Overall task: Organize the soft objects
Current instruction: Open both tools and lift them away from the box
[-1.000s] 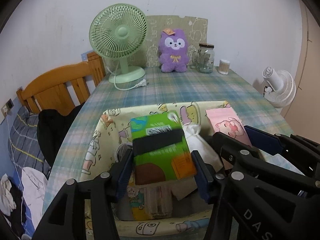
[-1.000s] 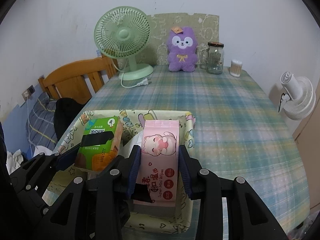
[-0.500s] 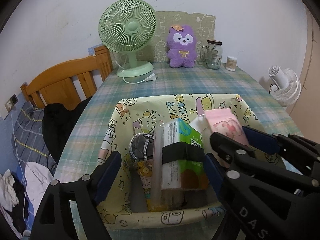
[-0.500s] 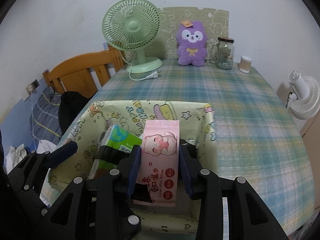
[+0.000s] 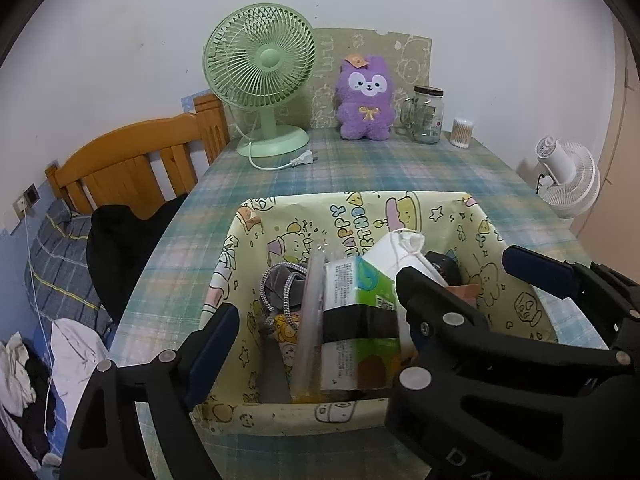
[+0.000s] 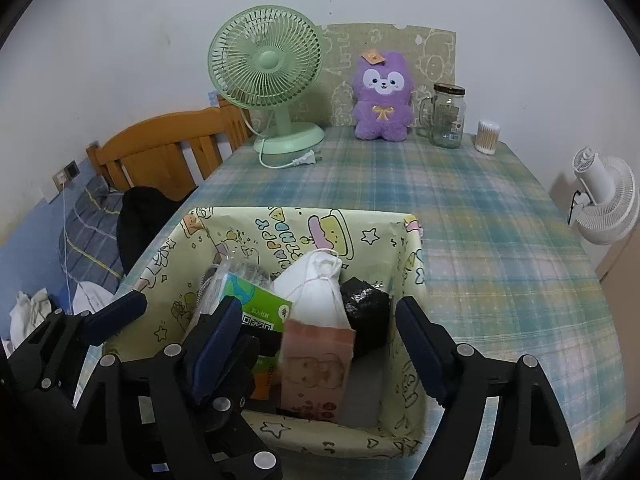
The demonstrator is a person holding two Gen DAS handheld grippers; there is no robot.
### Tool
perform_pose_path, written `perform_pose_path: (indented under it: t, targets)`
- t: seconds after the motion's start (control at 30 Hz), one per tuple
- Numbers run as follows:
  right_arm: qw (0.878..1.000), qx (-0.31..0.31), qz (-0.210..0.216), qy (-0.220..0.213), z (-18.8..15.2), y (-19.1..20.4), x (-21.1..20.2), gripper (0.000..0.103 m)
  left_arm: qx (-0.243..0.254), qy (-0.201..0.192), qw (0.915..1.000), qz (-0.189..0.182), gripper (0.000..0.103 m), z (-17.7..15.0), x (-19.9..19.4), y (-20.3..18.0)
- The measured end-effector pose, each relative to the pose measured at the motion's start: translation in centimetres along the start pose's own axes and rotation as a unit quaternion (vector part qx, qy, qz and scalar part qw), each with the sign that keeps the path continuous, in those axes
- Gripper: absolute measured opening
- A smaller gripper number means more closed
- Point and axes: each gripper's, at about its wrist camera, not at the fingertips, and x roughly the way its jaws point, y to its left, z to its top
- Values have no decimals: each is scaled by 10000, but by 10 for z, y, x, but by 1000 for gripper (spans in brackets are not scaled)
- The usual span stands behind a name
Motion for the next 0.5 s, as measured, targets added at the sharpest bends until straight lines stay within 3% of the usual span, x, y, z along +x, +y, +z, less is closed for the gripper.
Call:
perform_pose_path:
  t: [0.5]
  targets:
    - [9989, 89, -225, -402, 9, -24, -41, 84, 15, -370, 9991, -193, 94, 18, -25, -28]
